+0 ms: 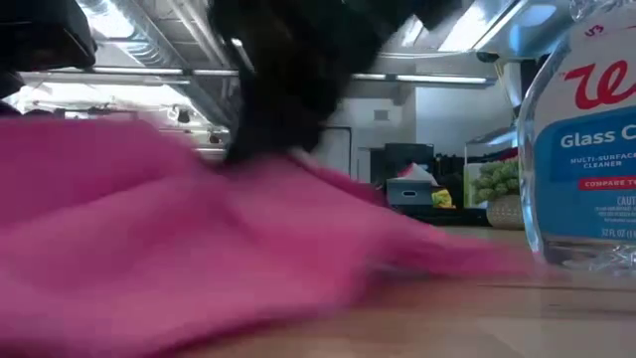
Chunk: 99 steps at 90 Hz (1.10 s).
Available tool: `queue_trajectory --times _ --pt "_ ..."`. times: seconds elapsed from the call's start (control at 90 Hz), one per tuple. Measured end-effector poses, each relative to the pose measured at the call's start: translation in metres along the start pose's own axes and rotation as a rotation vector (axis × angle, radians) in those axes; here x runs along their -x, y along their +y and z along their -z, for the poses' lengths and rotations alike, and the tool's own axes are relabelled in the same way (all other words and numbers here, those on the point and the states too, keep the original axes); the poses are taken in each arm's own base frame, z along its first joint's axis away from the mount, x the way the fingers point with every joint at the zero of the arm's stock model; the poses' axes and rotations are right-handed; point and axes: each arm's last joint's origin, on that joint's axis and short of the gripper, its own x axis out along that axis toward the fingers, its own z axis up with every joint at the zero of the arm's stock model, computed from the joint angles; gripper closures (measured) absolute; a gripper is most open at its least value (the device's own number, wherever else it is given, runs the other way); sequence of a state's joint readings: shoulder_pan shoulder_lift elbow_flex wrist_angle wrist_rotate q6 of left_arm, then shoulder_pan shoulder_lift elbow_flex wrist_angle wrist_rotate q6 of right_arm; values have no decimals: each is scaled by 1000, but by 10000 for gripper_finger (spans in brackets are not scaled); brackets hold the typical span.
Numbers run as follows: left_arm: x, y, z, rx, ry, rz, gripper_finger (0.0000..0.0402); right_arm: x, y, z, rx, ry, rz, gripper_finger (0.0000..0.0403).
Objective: Apply microfiber cloth
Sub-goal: Wipe the black cellphone with the pink microfiber cloth
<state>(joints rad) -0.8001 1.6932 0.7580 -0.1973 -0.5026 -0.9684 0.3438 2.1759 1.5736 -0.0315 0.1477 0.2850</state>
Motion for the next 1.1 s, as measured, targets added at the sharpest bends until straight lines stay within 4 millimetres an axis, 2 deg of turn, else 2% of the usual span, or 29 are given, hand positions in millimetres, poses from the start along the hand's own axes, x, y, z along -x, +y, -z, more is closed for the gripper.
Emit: queue_trajectory --times 0.067,0.156,0.4,0.544,0.778,0.989,1.1 --pt "0 0 0 -2 1 0 273 -9 4 -8 5 -158 -35 400" --pt "0 0 0 -3 -2 -1 273 -30 6 6 0 -218 -96 400" --pt "0 0 0 -2 1 0 273 -67 4 57 -134 -6 -205 400" --pt "0 0 0 13 4 0 273 -65 9 70 -117 134 -182 400" --pt "0 0 0 14 3 3 273 -48 12 73 -88 329 -230 400" --pt "0 0 0 14 7 5 273 -21 13 64 -40 452 -227 400" --pt "0 0 0 13 8 5 273 -8 13 53 -22 427 -194 400"
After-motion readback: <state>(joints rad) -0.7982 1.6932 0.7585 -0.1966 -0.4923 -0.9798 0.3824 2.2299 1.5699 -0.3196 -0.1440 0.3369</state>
